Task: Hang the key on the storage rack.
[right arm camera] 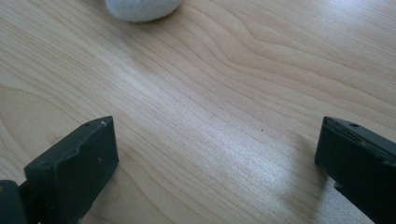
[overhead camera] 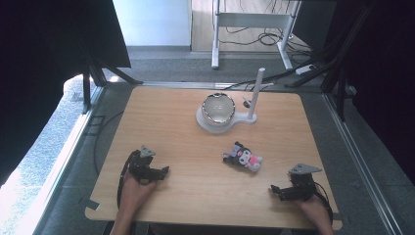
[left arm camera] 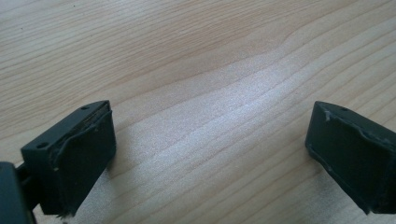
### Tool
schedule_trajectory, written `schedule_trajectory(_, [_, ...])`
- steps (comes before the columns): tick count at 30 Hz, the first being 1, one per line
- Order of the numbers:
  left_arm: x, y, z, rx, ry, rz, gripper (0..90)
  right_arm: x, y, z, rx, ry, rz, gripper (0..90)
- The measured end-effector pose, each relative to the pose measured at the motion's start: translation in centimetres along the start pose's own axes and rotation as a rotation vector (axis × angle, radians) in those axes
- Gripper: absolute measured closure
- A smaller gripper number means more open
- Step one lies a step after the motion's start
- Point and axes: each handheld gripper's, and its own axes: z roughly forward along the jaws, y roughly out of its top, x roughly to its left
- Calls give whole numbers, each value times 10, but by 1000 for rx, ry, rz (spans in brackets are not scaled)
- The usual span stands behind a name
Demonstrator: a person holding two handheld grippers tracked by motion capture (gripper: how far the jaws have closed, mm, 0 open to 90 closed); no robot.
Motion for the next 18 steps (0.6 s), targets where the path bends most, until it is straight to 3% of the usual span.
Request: schedule_trajectory(18, [0,0,0,0,0,0,17,1,17,-2,100,29,-71,0])
